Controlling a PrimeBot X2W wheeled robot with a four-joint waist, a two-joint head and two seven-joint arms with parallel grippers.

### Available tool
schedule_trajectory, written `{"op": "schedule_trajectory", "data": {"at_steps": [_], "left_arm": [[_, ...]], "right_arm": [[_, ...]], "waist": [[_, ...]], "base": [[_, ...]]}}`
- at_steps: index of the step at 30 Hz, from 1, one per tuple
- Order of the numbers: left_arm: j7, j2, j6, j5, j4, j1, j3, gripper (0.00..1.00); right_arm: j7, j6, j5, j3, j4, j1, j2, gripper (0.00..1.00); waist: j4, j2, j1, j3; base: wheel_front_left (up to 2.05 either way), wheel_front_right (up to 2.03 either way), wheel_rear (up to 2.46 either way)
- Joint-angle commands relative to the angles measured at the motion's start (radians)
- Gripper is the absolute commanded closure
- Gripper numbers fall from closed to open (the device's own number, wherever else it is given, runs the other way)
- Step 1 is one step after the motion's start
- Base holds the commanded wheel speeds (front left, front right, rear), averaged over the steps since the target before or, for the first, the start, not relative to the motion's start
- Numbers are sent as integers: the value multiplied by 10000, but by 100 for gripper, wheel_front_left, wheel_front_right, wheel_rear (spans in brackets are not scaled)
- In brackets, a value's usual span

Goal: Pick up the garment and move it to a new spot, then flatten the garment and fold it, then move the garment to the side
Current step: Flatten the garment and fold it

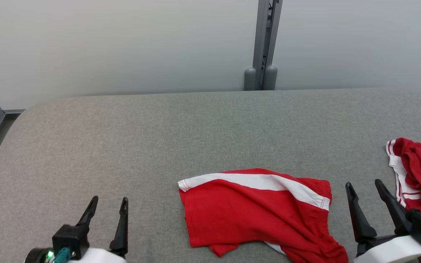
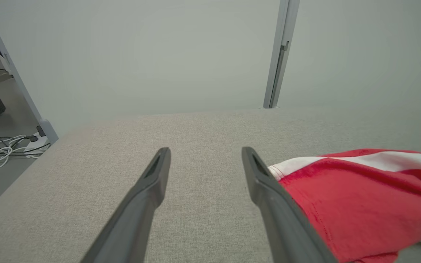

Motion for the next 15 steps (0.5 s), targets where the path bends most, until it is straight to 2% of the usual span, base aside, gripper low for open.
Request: {"op": "schedule_trajectory", "data": {"at_steps": [1,7,15], "left_arm": [[160,-37,-152,-77,111,-455,-95,0],[1003,-536,-1040,-638,1220,-2213,-526,0],[2085,-1100,-2346,-1161,4319,-4261,-1165,0]], "right_arm": [[32,1,57,-36,-69,-112,-4,0],[119,1,125,180,-98,-409,18,0],[55,1,198,535,65,-911,-61,0]], "waist": [[-17,0,0,105],[-301,0,0,693],[-968,0,0,1375]], "base": [[0,0,0],[0,0,0],[0,0,0]]}}
